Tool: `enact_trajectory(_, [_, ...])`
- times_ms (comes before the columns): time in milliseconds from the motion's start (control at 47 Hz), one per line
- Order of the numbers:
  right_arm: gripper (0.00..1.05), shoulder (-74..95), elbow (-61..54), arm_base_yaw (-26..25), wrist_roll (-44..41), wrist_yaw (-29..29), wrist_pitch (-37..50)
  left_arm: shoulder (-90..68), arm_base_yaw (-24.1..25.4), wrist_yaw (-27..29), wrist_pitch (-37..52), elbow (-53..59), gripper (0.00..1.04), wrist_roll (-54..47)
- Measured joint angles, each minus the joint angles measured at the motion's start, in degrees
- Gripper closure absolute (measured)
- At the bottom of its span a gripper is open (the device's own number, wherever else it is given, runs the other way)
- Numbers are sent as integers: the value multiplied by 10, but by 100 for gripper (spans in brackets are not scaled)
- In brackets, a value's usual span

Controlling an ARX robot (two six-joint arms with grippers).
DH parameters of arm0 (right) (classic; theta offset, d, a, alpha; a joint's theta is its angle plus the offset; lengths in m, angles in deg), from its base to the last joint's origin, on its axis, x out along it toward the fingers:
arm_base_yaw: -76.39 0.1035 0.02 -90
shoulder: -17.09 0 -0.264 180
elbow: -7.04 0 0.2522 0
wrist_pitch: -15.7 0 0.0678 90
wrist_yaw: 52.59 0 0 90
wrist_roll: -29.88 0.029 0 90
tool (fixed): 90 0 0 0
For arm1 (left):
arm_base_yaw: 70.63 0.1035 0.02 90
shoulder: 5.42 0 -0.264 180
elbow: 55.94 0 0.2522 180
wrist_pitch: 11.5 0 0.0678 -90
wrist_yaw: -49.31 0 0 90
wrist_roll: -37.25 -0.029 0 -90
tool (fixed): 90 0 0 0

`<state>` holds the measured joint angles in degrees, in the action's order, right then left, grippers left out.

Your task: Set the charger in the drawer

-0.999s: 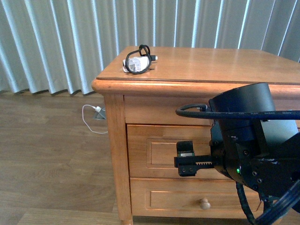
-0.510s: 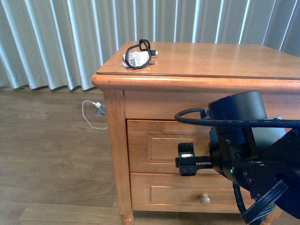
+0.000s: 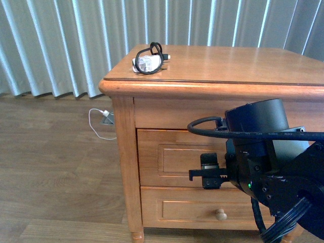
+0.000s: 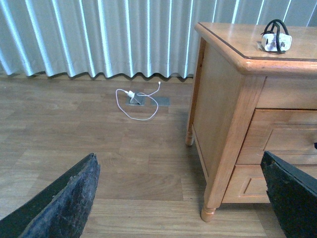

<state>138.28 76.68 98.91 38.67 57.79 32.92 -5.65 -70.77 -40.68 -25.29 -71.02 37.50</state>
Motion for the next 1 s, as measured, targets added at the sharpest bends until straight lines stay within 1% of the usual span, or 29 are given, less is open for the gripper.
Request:
enact_trajectory(106, [60,0,0,-1,-2,2,0,0,0,0,0,0,6,0])
enact_trajectory(128, [62,0,-1,-1,-3,3,0,0,0,0,0,0,6,0])
enact_trajectory(191, [72,0,-2,-3,-7,5,0,0,0,0,0,0,6,0])
enact_trajectory(255, [79,0,-3,-4,-9,4,0,0,0,0,0,0,6,0])
enact_trajectory(319, [81,0,-5,-4,-8,4,0,0,0,0,0,0,6,0])
enact_trajectory(659, [82,-34,-51,-6,-15,-29,-6,0,0,0,0,0,6,0])
enact_trajectory(786, [82,-80,-101,-3,-15,-42,-30,0,0,0,0,0,6,0])
enact_trajectory(999, [82,-193,-218,6,-47,-93,-70,0,0,0,0,0,6,0])
